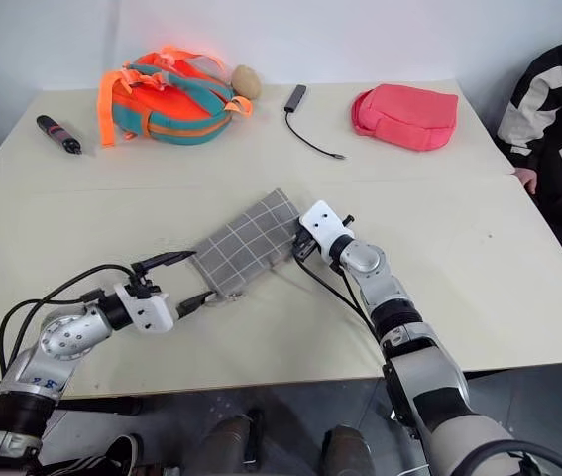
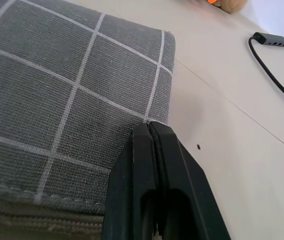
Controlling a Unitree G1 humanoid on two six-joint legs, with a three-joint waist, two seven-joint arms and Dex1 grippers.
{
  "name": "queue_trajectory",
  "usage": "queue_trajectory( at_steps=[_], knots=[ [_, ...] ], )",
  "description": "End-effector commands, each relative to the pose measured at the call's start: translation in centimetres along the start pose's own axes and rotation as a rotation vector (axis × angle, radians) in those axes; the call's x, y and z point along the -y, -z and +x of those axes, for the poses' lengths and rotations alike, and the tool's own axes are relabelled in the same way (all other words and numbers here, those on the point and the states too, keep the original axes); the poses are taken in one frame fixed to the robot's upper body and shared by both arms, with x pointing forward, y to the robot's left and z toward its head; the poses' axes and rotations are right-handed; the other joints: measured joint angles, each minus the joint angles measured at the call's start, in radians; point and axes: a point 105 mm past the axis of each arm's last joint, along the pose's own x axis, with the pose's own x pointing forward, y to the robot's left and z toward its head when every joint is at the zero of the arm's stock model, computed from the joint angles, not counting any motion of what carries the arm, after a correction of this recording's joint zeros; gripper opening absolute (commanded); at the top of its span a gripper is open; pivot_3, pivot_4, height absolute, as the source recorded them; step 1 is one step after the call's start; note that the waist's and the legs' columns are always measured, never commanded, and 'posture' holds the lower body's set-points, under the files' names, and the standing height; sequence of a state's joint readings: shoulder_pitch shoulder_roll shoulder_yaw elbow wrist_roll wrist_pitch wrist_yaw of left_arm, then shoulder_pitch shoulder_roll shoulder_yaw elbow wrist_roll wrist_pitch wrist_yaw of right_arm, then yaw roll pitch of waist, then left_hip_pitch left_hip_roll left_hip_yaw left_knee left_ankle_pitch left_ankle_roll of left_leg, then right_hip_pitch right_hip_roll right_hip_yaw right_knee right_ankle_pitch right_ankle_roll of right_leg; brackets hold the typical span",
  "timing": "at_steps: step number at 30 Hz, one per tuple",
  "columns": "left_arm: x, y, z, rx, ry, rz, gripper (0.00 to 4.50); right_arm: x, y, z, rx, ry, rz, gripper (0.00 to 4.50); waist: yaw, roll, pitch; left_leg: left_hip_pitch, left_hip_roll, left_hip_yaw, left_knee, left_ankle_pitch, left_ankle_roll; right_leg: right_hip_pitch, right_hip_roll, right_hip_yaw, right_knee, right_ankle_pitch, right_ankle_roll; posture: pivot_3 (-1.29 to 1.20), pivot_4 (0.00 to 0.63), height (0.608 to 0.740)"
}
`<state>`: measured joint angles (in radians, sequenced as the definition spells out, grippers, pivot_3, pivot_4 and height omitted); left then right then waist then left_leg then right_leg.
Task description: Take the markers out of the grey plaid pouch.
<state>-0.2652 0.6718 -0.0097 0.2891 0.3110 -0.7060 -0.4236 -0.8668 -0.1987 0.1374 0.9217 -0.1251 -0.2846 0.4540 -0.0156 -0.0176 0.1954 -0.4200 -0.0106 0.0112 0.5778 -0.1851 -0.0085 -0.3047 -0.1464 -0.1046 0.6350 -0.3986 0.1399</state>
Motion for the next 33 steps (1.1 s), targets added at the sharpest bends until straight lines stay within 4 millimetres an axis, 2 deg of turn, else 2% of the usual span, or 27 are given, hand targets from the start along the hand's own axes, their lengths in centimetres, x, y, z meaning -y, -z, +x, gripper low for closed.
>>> queue_trajectory(
  at_steps=[1,10,13,24,25,27,30,33],
  knots=[
    [1.0,1.0,0.8,-0.051,0.019,0.000,4.37,0.0,-0.4,-0.4,0.038,-0.009,0.009,0.05,0.000,0.000,0.000,0.000,0.000,0.000,0.000,0.000,0.000,0.000,0.000,0.000,0.000,0.000,0.000,0.00,0.150,0.740],
    [2.3,0.2,2.9,-0.018,0.065,-0.007,4.37,0.8,-0.9,-0.6,0.052,0.005,0.002,0.05,0.014,0.000,-0.001,0.001,0.000,0.000,0.002,0.000,0.000,0.000,-0.001,0.000,0.002,0.000,0.000,0.00,0.150,0.740],
    [2.1,0.0,3.0,-0.005,0.059,-0.038,3.78,0.9,-0.9,-0.7,0.051,0.011,-0.008,0.00,0.015,0.000,-0.001,0.000,0.000,0.000,0.002,0.000,0.000,0.000,-0.001,0.000,0.002,0.000,0.000,0.00,0.150,0.740],
    [2.2,0.1,2.2,-0.011,0.070,-0.114,0.25,0.9,-0.7,-1.0,0.044,0.015,-0.012,0.00,0.007,0.002,-0.002,0.001,0.000,0.000,0.002,0.000,0.000,0.000,-0.001,0.000,0.002,0.000,0.000,0.00,0.150,0.740],
    [2.1,0.0,2.3,-0.008,0.069,-0.112,0.02,1.1,-0.7,-1.1,0.049,0.014,0.004,0.00,0.008,0.002,-0.002,0.001,0.001,0.000,0.002,0.000,0.000,0.000,-0.001,0.000,0.002,0.000,0.000,0.00,0.150,0.740],
    [2.1,-0.1,2.3,-0.006,0.068,-0.110,0.02,1.4,-1.0,-1.5,0.070,0.004,0.021,0.00,0.009,0.002,-0.002,0.001,0.000,0.000,0.002,0.000,0.000,0.000,-0.001,0.000,0.001,0.000,0.000,0.00,0.150,0.740],
    [1.9,-0.3,2.2,-0.002,0.062,-0.112,0.00,1.4,-1.2,-2.6,0.091,-0.049,0.044,0.61,0.010,0.002,-0.002,0.001,0.001,0.000,0.002,0.000,0.000,0.000,-0.001,0.000,0.001,0.000,0.000,0.00,0.150,0.740],
    [1.9,-0.6,2.4,-0.001,0.061,-0.097,0.00,2.3,-2.5,-4.0,0.129,-0.069,0.106,1.56,0.012,0.002,-0.002,0.001,0.001,0.001,0.002,0.000,0.000,0.000,-0.001,0.000,0.001,0.000,0.000,0.00,0.150,0.740]
  ],
)
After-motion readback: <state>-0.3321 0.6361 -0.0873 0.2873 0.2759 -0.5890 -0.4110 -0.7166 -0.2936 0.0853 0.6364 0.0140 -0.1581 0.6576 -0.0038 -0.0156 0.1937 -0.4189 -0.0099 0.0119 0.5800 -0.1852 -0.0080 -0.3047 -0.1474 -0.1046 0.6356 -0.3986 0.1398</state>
